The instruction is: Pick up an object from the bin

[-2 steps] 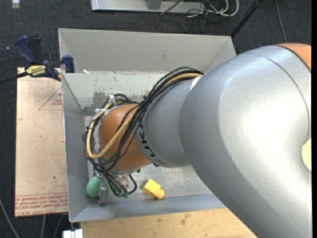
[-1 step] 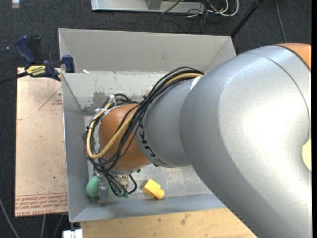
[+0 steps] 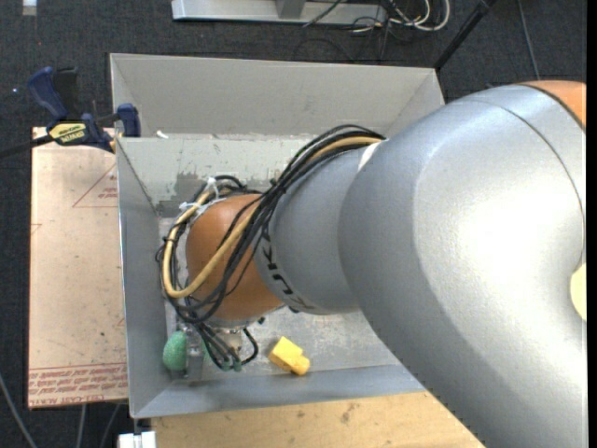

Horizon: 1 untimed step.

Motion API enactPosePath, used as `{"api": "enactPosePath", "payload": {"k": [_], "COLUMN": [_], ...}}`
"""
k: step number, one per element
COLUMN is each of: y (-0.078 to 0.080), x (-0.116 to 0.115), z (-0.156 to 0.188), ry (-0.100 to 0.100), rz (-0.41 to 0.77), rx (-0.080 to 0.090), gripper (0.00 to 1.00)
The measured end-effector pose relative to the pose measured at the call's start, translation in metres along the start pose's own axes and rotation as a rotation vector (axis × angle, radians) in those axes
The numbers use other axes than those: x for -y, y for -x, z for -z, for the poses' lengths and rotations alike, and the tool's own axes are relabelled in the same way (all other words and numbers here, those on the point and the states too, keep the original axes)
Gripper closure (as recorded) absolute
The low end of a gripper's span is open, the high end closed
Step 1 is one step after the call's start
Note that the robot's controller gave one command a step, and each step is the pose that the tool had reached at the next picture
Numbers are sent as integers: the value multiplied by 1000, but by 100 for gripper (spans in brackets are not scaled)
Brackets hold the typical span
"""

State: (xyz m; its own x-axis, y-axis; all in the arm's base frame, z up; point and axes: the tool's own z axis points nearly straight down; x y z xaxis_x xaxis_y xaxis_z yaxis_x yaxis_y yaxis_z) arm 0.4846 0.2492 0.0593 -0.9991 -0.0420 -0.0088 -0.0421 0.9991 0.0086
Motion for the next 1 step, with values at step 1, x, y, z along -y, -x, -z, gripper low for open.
{"api": "enactPosePath", "payload": {"k": [1], "y": [0], "x": [1], "z": [3], "ry": [-3], "rz": [1], "rx": [-2], "gripper": [100]}}
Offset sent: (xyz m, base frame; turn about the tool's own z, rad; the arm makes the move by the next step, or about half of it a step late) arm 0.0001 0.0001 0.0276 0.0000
